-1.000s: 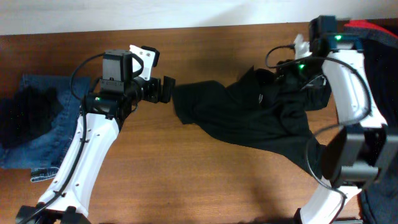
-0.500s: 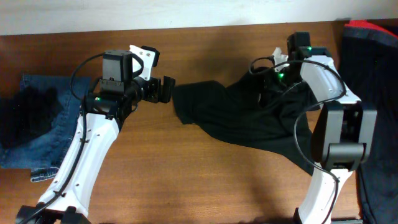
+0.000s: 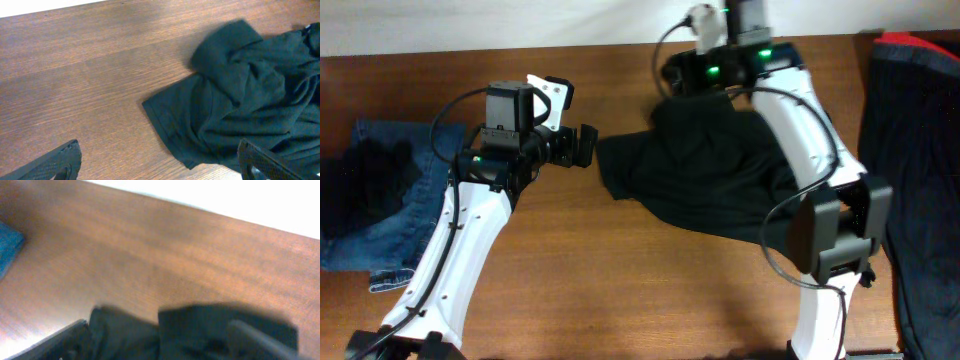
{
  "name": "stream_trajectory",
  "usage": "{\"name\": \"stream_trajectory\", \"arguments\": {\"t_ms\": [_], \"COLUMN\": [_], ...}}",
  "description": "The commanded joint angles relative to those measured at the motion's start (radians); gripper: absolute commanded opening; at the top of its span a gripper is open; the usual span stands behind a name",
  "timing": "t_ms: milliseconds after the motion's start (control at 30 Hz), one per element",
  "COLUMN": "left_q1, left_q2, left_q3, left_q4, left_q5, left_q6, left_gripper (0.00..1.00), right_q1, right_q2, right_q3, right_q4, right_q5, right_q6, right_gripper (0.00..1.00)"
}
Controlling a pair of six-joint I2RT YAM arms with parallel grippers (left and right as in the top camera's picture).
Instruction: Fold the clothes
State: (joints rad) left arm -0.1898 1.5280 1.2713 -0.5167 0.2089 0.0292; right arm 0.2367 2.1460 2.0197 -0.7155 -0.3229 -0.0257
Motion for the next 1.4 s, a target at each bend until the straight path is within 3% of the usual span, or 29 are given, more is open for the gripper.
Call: {"name": "stream_trajectory", "arguments": {"t_ms": [0, 133, 333, 567, 967, 1367], "left_q1": [0.000, 0.000, -0.001, -0.043, -0.102, -0.104], "left_q2": [-0.003, -0.002, 0.061, 0.254, 0.537, 0.662], "left_q3": [0.009, 0.008, 0.007, 0.007, 0.007, 0.008], "left_q4": [-0.007, -0.014, 0.010, 0.175, 0.522, 0.571], "left_q5": [-0.007, -0.008, 0.040, 0.135, 0.147, 0.146], "left_q6": [0.006, 0.077, 0.241, 0.401, 0.408, 0.407], "left_gripper": [0.99, 0.99, 0.99, 0.99, 0.99, 0.96], "right_q1": [0.005, -0.027, -0.112, -0.188, -0.206, -0.205], "right_q2": [-0.002, -0.014, -0.122, -0.257, -0.280, -0.280], "right_q3": [0.005, 0.008, 0.009, 0.009, 0.008, 0.008], "right_q4": [-0.064, -0.217, -0.420, -0.581, -0.723, -0.729], "right_q5": [0.278, 0.401, 0.414, 0.410, 0.410, 0.410], "right_q6": [0.037, 0.064, 0.075, 0.087, 0.087, 0.087], "right_gripper": [0.98, 0.99, 0.99, 0.99, 0.99, 0.99]}}
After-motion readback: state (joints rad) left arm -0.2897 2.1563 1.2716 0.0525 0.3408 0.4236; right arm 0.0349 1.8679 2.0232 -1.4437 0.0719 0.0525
